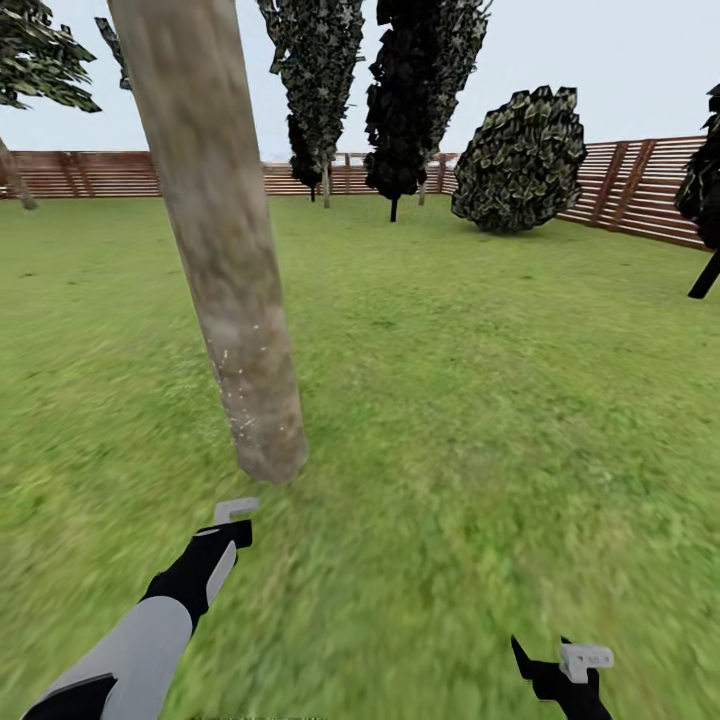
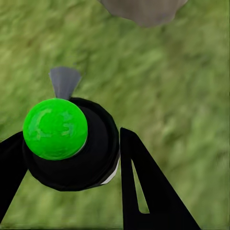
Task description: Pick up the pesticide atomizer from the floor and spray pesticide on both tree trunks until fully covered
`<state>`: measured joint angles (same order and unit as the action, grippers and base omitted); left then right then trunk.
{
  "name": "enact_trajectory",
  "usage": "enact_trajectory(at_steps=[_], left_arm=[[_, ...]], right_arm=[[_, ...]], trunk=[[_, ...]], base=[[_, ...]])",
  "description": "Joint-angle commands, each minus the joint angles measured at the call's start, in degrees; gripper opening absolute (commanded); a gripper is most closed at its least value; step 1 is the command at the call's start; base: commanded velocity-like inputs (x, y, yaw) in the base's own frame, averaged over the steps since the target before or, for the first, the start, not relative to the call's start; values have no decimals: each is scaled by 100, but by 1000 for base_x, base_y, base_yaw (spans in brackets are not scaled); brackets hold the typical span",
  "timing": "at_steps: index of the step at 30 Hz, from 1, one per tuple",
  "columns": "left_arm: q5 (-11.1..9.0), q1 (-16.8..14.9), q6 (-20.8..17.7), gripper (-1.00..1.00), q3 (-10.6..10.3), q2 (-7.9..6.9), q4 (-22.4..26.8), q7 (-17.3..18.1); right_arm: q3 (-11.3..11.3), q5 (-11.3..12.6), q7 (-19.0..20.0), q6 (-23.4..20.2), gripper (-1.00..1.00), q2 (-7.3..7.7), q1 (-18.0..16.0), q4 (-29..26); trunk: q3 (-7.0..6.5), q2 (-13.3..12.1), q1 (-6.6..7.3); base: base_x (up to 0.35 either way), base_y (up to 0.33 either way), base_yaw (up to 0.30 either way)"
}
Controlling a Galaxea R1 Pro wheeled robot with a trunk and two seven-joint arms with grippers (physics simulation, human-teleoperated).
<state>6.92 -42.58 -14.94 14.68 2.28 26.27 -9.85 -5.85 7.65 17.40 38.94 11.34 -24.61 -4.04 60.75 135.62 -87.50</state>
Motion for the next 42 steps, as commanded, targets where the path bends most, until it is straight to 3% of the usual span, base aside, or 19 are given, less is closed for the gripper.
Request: enact_trajectory(at_steps=[1,14,20,35,42], left_arm=[[2,1,0,-100,0,0,0,0],[2,3,0,-100,8,-9,0,0],[2,4,0,-100,8,-9,0,-1],[2,4,0,-100,8,-9,0,0],[2,4,0,-100,8,-9,0,-1]], right_arm=[[2,0,0,0,100,0,0,0],[-3,0,0,0,100,0,0,0],[2,0,0,0,100,0,0,0],[-2,0,0,0,100,0,0,0],[-2,0,0,0,100,0,-1,0]], trunk=[[0,0,0],[0,0,0],[0,0,0],[0,0,0],[0,0,0]], base=[[0,-271,279],[40,-270,63],[218,-207,85],[238,-191,270],[214,-207,35]])
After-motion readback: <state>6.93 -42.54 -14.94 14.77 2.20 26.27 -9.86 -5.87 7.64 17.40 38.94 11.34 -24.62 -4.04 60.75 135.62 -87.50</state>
